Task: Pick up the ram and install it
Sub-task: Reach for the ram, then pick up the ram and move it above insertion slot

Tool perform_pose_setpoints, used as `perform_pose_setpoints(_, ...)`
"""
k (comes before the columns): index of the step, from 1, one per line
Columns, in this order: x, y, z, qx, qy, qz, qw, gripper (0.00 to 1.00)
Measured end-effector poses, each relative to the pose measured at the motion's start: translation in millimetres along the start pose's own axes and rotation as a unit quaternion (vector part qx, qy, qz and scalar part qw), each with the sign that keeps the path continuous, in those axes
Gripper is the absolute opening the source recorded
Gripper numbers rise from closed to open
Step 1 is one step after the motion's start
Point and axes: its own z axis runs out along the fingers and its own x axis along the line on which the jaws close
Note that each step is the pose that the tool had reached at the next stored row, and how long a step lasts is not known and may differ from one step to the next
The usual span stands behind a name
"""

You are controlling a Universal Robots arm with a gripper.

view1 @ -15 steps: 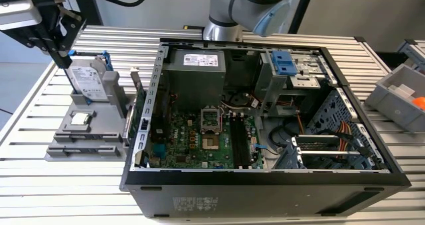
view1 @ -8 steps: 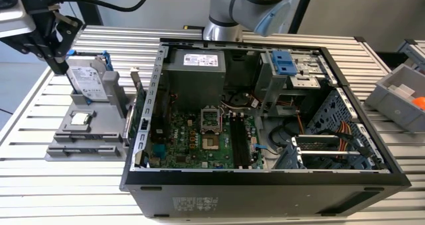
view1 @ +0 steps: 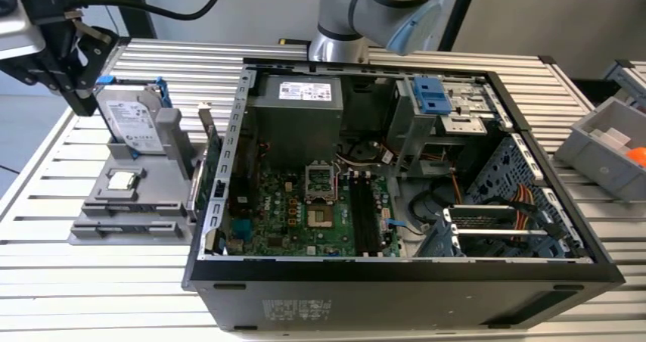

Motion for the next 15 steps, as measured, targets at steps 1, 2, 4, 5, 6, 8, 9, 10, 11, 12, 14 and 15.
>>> perform_pose_setpoints(1, 0.1, -0.1, 0.1, -0.0001, 0.0001, -0.003, 1.00000, 0.00)
perform_pose_setpoints(2, 0.2, -0.1, 0.2, -0.0001, 0.0003, -0.005, 0.99999, 0.00)
perform_pose_setpoints(4, 0.4, -0.2, 0.3, -0.0002, 0.0007, -0.014, 0.99990, 0.00)
perform_pose_setpoints(5, 0.4, -0.2, 0.4, -0.0002, 0.0007, -0.014, 0.99990, 0.00)
perform_pose_setpoints(6, 0.4, -0.2, 0.4, -0.0002, 0.0007, -0.014, 0.99990, 0.00)
perform_pose_setpoints(8, 0.4, -0.2, 0.4, -0.0002, 0.0007, -0.014, 0.99990, 0.00)
perform_pose_setpoints(9, 0.4, -0.2, 0.4, -0.0002, 0.0007, -0.014, 0.99990, 0.00)
perform_pose_setpoints(10, 0.4, -0.2, 0.4, -0.0003, 0.0007, -0.014, 0.99990, 0.00)
perform_pose_setpoints(11, 0.4, -0.2, 0.4, -0.0002, 0.0007, -0.014, 0.99990, 0.00)
perform_pose_setpoints(12, 0.4, -0.2, 0.4, -0.0002, 0.0007, -0.014, 0.99990, 0.00)
perform_pose_setpoints(14, 0.4, -0.2, 0.4, -0.0002, 0.0007, -0.014, 0.99990, 0.00)
perform_pose_setpoints(15, 0.3, -0.2, 0.4, -0.0002, 0.0007, -0.014, 0.99990, 0.00)
